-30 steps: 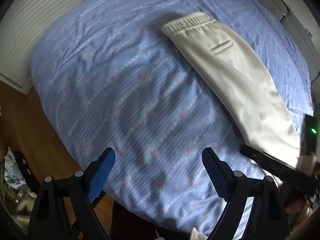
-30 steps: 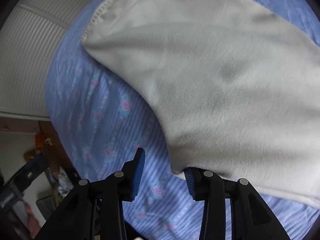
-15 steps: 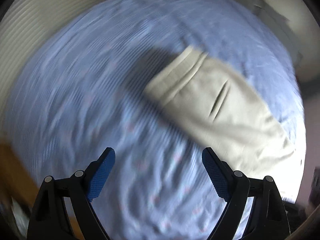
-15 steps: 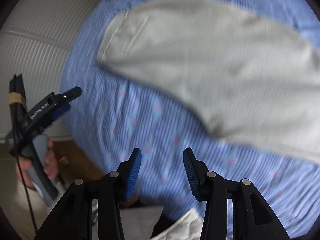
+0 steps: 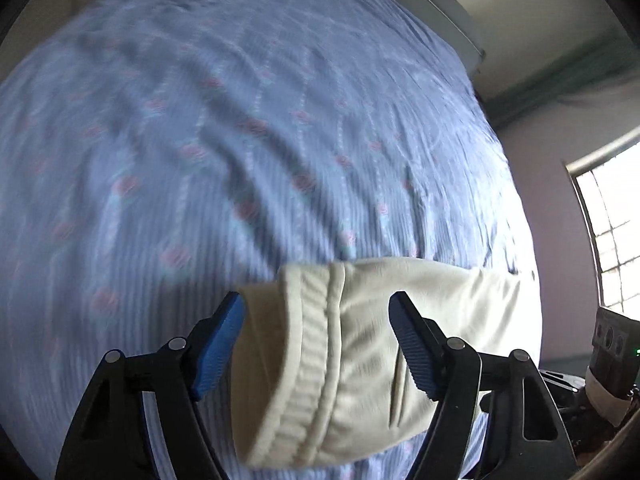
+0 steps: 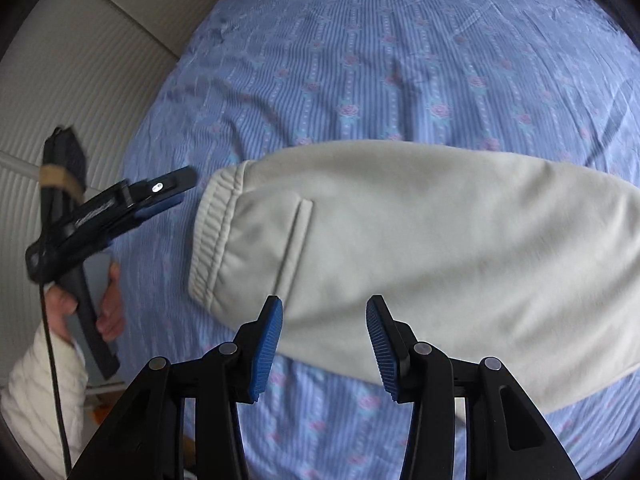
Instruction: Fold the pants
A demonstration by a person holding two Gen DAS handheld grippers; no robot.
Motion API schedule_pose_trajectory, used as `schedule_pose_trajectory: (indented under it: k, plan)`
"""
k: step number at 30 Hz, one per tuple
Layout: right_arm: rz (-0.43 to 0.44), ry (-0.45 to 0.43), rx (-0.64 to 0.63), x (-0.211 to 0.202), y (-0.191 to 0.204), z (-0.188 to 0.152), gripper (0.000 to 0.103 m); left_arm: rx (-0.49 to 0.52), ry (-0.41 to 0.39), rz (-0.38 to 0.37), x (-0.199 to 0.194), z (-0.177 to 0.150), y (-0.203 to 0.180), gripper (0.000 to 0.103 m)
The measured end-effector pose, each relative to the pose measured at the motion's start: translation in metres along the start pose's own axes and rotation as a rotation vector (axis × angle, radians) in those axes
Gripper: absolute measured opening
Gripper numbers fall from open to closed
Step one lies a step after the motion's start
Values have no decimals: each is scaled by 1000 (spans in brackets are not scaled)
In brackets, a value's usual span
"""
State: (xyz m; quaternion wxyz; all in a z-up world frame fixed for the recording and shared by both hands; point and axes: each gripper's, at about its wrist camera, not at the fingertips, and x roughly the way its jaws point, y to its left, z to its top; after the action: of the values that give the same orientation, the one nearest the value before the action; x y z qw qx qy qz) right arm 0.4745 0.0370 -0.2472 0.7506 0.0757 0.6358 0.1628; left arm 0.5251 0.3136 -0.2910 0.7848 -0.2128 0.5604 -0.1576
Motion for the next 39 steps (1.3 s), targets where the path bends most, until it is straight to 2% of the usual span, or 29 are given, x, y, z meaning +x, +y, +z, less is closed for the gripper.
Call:
schedule_pose_trajectory:
  k: [3, 8, 10, 11, 13, 16, 19, 21, 23, 25, 26, 27, 28, 31, 34, 36, 39]
  plan:
    - [-5, 16, -3, 7, 4, 3, 46, 48, 49, -13, 22, 11, -2, 71]
    - [-28, 52, 1, 19, -1, 2, 45, 62, 119, -48, 56, 14, 2, 70]
    - [-40, 63, 15, 22, -7, 2, 45, 57, 124, -42, 63, 16, 0, 66]
    - [-40, 67, 21, 23, -9, 1, 46, 55, 120, -50, 63, 17, 0, 58]
    - [-31, 70, 24, 23, -12, 1, 46, 60, 104, -77, 55, 17, -5, 57]
    - [-28, 68, 19, 24, -12, 1, 45, 83, 70, -167, 33, 14, -15, 57]
    - [-8, 77, 23, 26, -10, 3, 45, 48, 108, -300, 29, 10, -9, 57]
    - [1, 77, 16, 28, -5, 4, 45, 15, 144, -331, 36, 7, 0, 56]
    - [6, 77, 0, 28, 1, 5, 45, -65, 159, -315, 48, 6, 14, 48]
    - [6, 82, -13, 29, 5, 5, 45, -129, 164, -298, 58, 3, 23, 46]
    - [7, 84, -19, 29, 7, 5, 45, -136, 170, -284, 61, 1, 25, 44]
    - [8, 85, -23, 29, 8, 4, 45, -125, 184, -227, 68, -1, 23, 41]
    - [6, 85, -27, 29, 8, 4, 45, -116, 183, -178, 69, -3, 21, 31]
    - [9, 80, -34, 25, 9, 3, 45, -108, 142, -123, 58, -6, 12, 18]
    - [9, 65, -54, 19, 10, 3, 45, -110, 67, -122, 32, -13, 4, 16]
    - [12, 51, -70, 15, 11, 2, 45, -98, 19, -91, 19, -18, 7, 16]
    - [12, 39, -79, 12, 13, 2, 46, -105, 81, -44, 40, -16, 19, 18]
